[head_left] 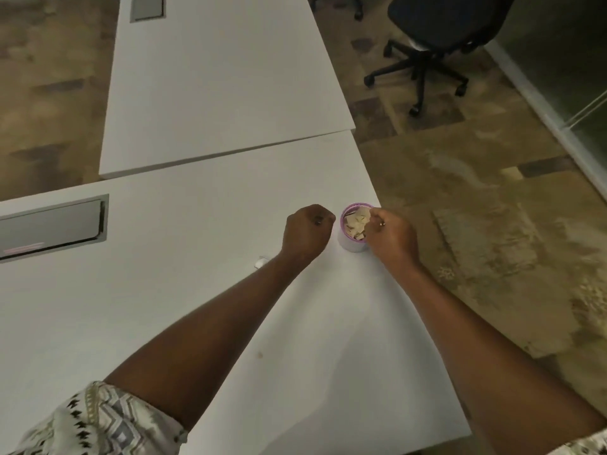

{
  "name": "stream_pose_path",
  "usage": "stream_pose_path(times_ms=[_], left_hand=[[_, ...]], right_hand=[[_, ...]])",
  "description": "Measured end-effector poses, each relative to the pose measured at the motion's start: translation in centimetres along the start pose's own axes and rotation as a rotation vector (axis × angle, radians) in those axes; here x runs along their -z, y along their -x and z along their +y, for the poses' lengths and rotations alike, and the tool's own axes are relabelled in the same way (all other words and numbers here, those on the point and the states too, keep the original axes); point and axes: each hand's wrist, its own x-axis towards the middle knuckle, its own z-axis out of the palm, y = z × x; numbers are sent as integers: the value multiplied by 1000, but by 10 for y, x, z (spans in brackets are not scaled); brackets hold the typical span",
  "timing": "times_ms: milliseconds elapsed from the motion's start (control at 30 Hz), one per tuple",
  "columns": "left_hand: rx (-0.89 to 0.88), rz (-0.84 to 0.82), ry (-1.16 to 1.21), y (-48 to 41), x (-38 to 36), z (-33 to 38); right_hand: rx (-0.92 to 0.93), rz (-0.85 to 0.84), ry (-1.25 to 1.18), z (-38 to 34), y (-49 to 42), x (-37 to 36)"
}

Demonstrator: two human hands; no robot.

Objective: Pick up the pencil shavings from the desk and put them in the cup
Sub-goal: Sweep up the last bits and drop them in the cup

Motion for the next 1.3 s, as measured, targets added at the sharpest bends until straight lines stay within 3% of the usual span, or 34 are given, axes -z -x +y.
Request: stream_pose_path(times_ms=[167, 267, 367, 500, 633, 733, 833, 1167, 1233, 1300], left_hand=[[115, 23, -33, 40, 41, -68], [168, 27, -146, 73, 54, -118], [196, -12, -211, 110, 55, -161], [95, -130, -333, 151, 45, -201], [-50, -204, -469, 171, 35, -213], [-109, -216, -541, 180, 32, -214], [-149, -234, -618, 186, 32, -214], [-269, -277, -735, 185, 30, -218], [-265, -286, -750, 183, 30, -218], [-239, -297, -765, 179, 29, -217]], right_hand=[[217, 22, 11, -20, 22, -10], [405, -106, -56, -34, 50, -37], [479, -307, 37, -43, 74, -75], [504, -574, 204, -54, 93, -122], [631, -674, 452, -53, 102, -151], [627, -659, 514, -48, 105, -160], [699, -536, 522, -37, 111, -159], [525, -479, 471, 9, 151, -130], [461, -471, 372, 12, 158, -121], [455, -348, 247, 16, 163, -113]])
